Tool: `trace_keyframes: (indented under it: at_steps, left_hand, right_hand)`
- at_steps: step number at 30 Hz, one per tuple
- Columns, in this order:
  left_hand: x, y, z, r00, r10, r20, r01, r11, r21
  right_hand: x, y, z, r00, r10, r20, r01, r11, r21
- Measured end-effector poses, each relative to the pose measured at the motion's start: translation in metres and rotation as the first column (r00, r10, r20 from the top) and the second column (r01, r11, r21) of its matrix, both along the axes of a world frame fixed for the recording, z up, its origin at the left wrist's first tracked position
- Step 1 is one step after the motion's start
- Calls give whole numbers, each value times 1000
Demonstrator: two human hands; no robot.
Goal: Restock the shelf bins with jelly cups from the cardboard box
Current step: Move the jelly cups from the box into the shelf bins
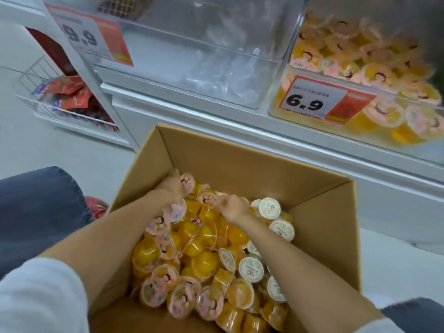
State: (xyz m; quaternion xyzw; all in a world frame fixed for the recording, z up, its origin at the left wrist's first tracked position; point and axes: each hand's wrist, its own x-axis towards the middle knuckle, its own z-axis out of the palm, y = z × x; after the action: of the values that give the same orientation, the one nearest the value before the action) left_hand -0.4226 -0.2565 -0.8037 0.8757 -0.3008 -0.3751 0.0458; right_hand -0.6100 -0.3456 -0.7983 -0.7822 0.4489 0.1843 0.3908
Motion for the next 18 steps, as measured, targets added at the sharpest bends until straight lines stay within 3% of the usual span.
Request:
trace_keyframes:
  at_steps: [3,7,10,12,16,18]
  left_hand:
    - [0,-8,-14,998,55,2,-55,998,15]
    - [-11,-15,-18,992,70,102,-75,996,45]
    - [-27,-15,-21,962,168,215,-173,985,6]
    - [-40,-13,-23,949,150,278,-158,987,7]
    - [-38,-9,-30,966,26,257,-50,995,85]
    - [-23,-9,-27,964,-20,263,-5,996,93]
  right_hand:
    - [19,12,-28,967,-213,-139,223,973,60]
    - [36,11,-47,881,-428,-201,458,878,137]
    - [38,4,-47,766,-614,-193,642,709,291]
    - [33,2,-44,728,-656,-198,674,634,379]
    - [31,-4,-44,716,-669,-199,697,665,270]
    - [39,-1,-36,726,-655,-212,685,661,305]
